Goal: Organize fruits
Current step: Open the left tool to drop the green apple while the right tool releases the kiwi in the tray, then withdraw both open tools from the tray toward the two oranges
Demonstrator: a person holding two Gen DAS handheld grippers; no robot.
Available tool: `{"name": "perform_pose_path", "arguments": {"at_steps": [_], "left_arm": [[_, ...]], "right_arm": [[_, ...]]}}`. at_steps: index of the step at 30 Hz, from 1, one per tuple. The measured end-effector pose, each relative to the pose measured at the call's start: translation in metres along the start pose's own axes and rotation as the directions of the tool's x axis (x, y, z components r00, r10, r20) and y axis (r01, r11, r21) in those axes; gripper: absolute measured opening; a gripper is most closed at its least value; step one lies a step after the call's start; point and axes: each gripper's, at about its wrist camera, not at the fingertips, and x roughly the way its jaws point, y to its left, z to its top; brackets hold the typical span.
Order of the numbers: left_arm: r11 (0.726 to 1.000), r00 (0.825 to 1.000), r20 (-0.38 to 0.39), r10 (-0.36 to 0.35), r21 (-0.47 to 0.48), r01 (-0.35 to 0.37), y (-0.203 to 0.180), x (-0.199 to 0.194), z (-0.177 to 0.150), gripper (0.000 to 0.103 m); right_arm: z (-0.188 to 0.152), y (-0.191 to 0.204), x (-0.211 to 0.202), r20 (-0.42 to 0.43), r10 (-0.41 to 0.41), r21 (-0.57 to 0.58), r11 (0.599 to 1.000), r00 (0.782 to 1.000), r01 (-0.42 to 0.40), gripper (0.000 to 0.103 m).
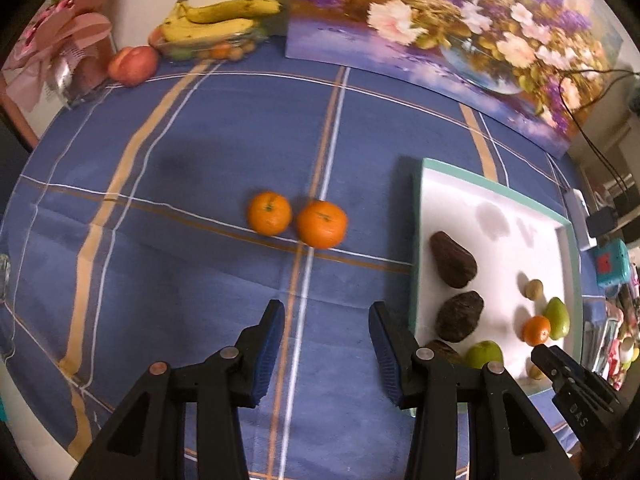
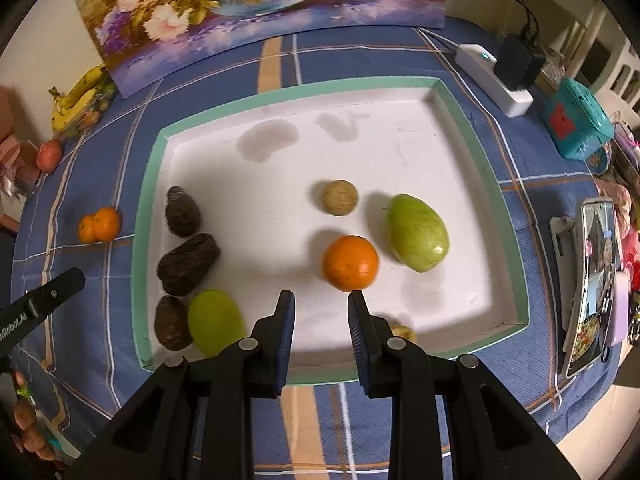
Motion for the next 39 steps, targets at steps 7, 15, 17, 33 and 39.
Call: {"name": "perform_pose_path", "arguments": {"at_steps": [7,15,17,33,39], "left_arm": [[1.000,1.000,0.000,0.016,-0.018,-0.016,0.011,0.000,0.003,0.050],[0.997,0.997,0.000,0.076,-0.025,-0.076,0.017,0.003,0.003,0.082],[0.996,0.996,0.001,0.090,-0.026,-0.090,0.018,0.004,0.003,0.087],[0.989,0.989,0.022,0.149,-0.009,-0.149,0.020,0.004,0.003,0.103],[0.986,0.986,0.023,0.166,-0.006,-0.166,0.021,0.005,0.003,0.103]], "right_arm": [[0.004,0.013,0.001,0.007,0.009,-0.020,1.000,1.000,-0.009,0.028],[0.002,0.016,-0.003,0.035,0.014,-0.031,0.999,0.999,-0.013,0.059],[0.003,0.017,-0.003,0.041,0.014,-0.035,0.999,0.999,-0.012,0.061],[0.000,0.018,0.000,0.074,-0.004,-0.050,0.999,0.997,0.008,0.089],[0.001,0.015,-0.002,0.097,-0.011,-0.029,0.999,0.995,0.014,0.090]]}}
